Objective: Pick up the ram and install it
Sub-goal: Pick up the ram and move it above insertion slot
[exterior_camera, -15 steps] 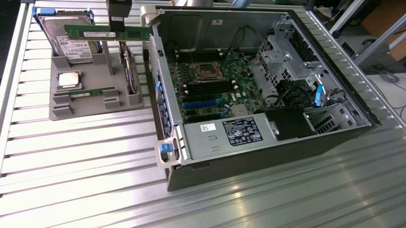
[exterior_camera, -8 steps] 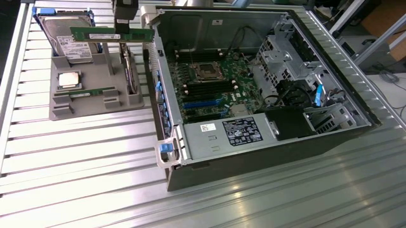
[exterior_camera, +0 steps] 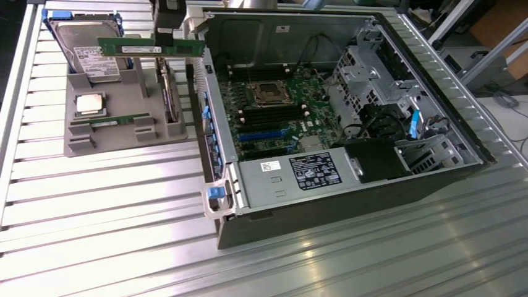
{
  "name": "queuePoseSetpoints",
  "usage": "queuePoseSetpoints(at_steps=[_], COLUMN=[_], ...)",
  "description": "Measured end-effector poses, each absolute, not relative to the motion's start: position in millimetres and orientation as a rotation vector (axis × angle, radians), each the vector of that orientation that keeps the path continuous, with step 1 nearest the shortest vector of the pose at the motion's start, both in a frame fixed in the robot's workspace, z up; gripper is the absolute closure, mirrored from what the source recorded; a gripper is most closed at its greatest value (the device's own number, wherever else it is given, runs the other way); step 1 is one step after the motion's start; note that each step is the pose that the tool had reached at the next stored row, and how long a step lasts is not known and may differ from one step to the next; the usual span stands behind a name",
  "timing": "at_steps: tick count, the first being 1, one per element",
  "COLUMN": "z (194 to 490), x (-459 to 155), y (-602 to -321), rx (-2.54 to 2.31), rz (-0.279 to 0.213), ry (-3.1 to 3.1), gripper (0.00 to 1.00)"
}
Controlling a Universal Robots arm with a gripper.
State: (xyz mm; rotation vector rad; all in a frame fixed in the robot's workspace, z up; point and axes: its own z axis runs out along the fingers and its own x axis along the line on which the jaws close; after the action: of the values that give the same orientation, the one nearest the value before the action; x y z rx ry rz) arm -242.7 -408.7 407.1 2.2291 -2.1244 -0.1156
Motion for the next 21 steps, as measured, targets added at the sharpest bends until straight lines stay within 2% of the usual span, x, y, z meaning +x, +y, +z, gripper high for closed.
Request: queuePoseSetpoints(at_steps=[21], z=[396], x=[-216], y=[-409], rx=[2.226], rz=[-0.121], ry=[-2.122], gripper=[0.88])
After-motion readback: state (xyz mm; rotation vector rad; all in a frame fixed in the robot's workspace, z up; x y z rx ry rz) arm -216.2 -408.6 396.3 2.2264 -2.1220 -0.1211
